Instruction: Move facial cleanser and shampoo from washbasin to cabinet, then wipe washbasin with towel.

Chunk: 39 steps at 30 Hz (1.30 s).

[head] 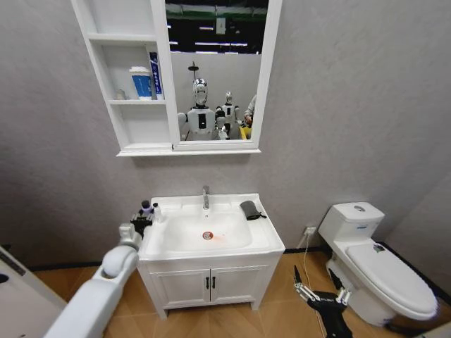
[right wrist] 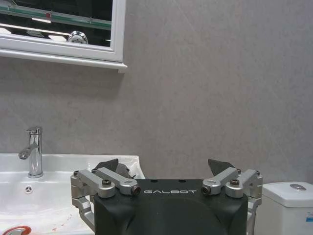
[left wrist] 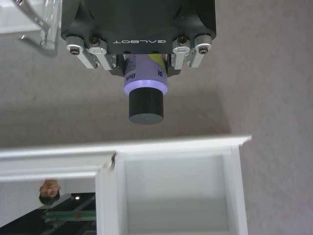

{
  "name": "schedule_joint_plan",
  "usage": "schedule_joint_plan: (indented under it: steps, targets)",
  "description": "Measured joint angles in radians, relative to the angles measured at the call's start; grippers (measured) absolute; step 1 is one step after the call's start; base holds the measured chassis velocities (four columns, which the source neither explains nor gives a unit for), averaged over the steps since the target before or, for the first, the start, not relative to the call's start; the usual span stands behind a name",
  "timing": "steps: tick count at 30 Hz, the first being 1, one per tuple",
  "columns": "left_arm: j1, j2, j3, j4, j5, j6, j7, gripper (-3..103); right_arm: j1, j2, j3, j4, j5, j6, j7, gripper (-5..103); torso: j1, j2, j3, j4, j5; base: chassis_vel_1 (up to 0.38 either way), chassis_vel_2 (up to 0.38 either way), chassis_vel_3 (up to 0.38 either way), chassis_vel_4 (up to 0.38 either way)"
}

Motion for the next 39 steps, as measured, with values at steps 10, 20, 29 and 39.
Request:
schedule_joint_plan:
  steps: [10,20,29,39]
  targets:
    - [-0.648,0.184,0.337,0.121,-0.468,0.245,-0.127,43,0.051,-0.018,-0.001,-0.01,0.016,-0.006,0.016,100,0.0,0.0,0.0,-0.0002,0.0005,0.0,0.0,0.0,0.0]
    - [-1.11,0.014,0.64,0.563,-0.446,0.304,-0.116,43,0.088,-0.023,0.006,-0.024,0.039,-0.006,0.038,100,0.0,0.0,0.0,0.0001,-0.0002,0.0,0.0,0.0,0.0]
    - [-1.343,-0.229,0.788,1.006,-0.237,0.274,0.008,43,0.102,-0.032,0.027,-0.039,0.07,-0.004,0.045,100,0.0,0.0,0.0,-0.0004,0.0007,0.0,0.0,0.0,0.0]
    - [-1.351,-0.29,0.776,1.174,-0.126,0.235,0.058,43,0.107,-0.036,0.037,-0.05,0.088,0.001,0.045,100,0.0,0.0,0.0,0.0002,-0.0003,0.0,0.0,0.0,0.0]
